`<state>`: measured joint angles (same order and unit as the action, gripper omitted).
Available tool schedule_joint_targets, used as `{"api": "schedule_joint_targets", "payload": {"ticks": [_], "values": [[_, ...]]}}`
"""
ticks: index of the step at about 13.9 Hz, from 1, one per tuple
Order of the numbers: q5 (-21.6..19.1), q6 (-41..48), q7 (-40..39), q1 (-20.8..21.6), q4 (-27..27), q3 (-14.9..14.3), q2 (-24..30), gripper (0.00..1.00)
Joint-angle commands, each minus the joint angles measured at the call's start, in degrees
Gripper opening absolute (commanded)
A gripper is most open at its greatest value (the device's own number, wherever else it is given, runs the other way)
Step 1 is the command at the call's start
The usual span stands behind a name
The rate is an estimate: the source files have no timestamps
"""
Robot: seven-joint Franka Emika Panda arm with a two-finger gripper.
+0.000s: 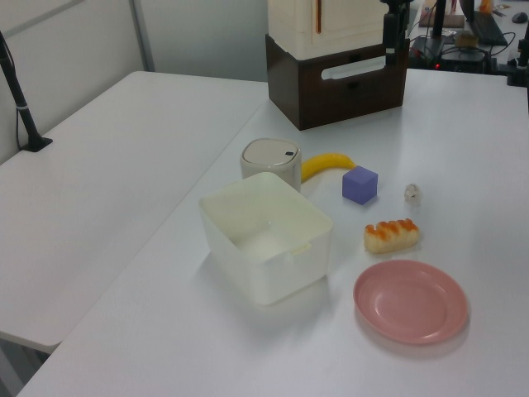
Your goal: Put the bread on a plate
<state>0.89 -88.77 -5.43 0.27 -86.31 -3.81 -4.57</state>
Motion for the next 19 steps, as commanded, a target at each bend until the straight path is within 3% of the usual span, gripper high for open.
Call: {"api": "schedule_joint_targets", "payload": {"ticks": [1, 19], "values": [[-0.8, -0.4, -1.0, 0.6, -1.3, -0.4, 0.7, 1.0], [-1.1, -1.0, -0.5, -0.4, -1.3, -0.6, 0.2, 1.0]]}}
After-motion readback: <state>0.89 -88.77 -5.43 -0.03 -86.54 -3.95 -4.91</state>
